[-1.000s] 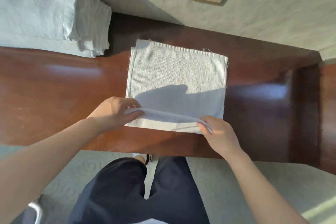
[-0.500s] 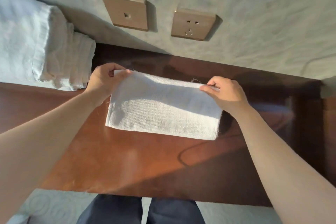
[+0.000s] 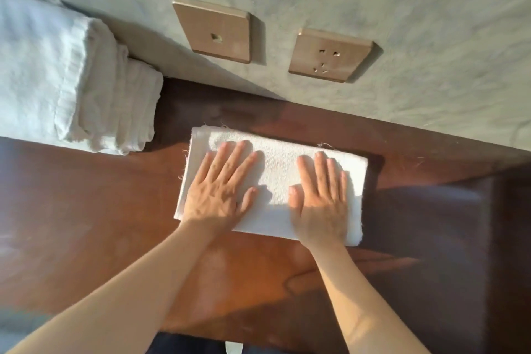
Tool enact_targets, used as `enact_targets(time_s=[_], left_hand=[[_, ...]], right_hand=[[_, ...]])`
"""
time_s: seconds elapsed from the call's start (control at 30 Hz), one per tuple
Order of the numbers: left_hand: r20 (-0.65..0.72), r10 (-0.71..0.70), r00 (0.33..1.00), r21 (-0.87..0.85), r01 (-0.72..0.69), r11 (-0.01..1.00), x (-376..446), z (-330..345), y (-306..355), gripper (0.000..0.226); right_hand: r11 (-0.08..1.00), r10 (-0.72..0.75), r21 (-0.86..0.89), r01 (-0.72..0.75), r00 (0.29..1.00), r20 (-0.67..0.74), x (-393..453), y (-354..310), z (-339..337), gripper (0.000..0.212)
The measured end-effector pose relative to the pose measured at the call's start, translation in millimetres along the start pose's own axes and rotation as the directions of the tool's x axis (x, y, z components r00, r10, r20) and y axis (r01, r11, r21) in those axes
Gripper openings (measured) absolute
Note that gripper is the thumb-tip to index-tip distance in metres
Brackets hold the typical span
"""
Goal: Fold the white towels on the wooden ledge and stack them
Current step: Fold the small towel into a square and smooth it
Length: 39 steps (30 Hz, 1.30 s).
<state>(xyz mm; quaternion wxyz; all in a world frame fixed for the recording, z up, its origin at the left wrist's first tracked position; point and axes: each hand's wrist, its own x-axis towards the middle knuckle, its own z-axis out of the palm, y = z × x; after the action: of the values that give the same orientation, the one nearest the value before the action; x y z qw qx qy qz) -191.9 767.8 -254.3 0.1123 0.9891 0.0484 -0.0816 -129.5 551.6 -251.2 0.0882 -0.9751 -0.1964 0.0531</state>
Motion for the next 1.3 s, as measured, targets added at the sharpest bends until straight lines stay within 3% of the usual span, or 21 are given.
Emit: enact_targets(time_s=[0.13,0.2,0.33,0.4,0.47,0.53,0.6,0.7,0.83,0.97,1.13,1.23,1.3], left_hand=[[0.003,-0.236,0.972,-0.038,0.236,0.971,-21,-10,-39,0.062],[-0.003,-0.370,0.929,-0.184,0.363,0.913,-34,-18,-44,0.060],[-0.045,-0.554,0.831,-0.512,0.457,0.727,-41,-31,-33,0.048],[0.038,-0.659,0.751,-0.593,0.548,0.590,-36,-39,-21,0.048],[0.206,-0.702,0.681,-0.673,0.620,0.403,-30,-51,-14,0.050],[0.436,-0.667,0.604,-0.698,0.695,0.174,-24,-57,-10,0.054],[0.565,-0.593,0.574,-0.665,0.742,0.085,-31,-67,-13,0.047],[0.591,-0.556,0.584,-0.640,0.759,0.117,-53,-87,-19,0.034],[0.484,-0.509,0.712,-0.709,0.660,0.248,-94,-136,-36,0.027],[0.364,-0.530,0.766,-0.792,0.554,0.257,-135,-193,-65,0.028],[0.170,-0.616,0.769,-0.880,0.400,0.256,-167,-256,-118,0.048],[0.077,-0.586,0.807,-0.924,0.279,0.262,-166,-290,-162,0.038],[0.020,-0.560,0.828,-0.951,0.189,0.246,-160,-311,-199,0.047]], right_hand=[[0.967,0.255,-0.031,-0.254,0.967,0.014,-7,26,-9,0.060],[0.933,0.357,0.050,-0.357,0.934,0.004,-9,26,-12,0.063],[0.791,0.566,0.290,-0.538,0.824,-0.016,-5,5,-26,0.059],[0.741,0.626,0.305,-0.598,0.780,0.008,-4,-9,-36,0.058],[0.661,0.685,0.355,-0.661,0.725,0.076,-6,-23,-45,0.057],[0.557,0.723,0.390,-0.734,0.659,0.208,-11,-29,-51,0.051],[0.471,0.731,0.402,-0.785,0.602,0.321,-24,-41,-61,0.042],[0.447,0.690,0.468,-0.763,0.626,0.362,-47,-60,-86,0.034],[0.533,0.603,0.509,-0.676,0.726,0.332,-57,-83,-129,0.034],[0.548,0.505,0.628,-0.552,0.817,0.278,-49,-119,-171,0.036],[0.558,0.385,0.718,-0.416,0.896,0.220,-29,-178,-213,0.040],[0.575,0.356,0.741,-0.346,0.922,0.154,-4,-220,-224,0.041],[0.572,0.359,0.765,-0.296,0.929,0.091,15,-252,-228,0.041]])
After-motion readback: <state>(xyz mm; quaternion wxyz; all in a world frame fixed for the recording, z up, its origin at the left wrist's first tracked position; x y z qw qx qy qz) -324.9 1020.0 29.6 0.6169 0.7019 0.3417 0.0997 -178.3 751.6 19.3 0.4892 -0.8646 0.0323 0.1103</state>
